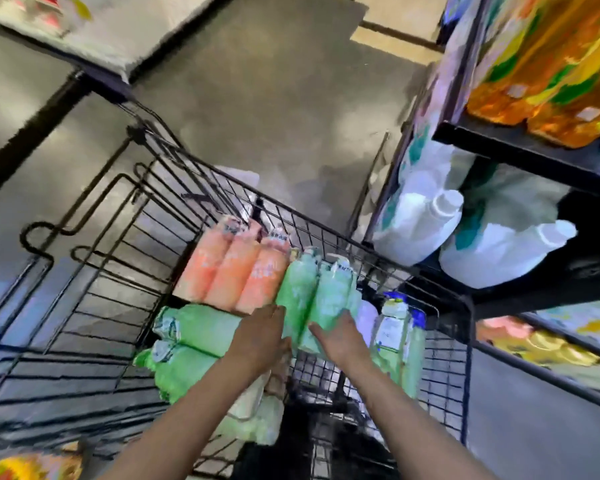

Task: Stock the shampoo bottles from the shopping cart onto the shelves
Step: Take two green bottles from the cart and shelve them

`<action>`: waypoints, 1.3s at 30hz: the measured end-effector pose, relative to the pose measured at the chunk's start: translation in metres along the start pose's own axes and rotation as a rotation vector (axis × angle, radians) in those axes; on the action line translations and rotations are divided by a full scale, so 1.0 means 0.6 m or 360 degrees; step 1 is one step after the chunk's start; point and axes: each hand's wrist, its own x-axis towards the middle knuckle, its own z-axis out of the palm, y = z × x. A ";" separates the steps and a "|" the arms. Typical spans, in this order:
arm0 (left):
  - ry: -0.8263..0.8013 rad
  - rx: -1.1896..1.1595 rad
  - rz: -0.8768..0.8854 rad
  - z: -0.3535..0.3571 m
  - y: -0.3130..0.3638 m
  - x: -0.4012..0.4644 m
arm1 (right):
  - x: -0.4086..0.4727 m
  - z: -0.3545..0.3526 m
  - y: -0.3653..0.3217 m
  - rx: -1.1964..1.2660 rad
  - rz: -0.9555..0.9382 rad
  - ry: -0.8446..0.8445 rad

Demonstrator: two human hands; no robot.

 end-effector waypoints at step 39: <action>0.0242 0.0014 -0.0636 0.057 0.072 0.114 | -0.073 -0.031 0.158 0.1197 0.0220 0.0204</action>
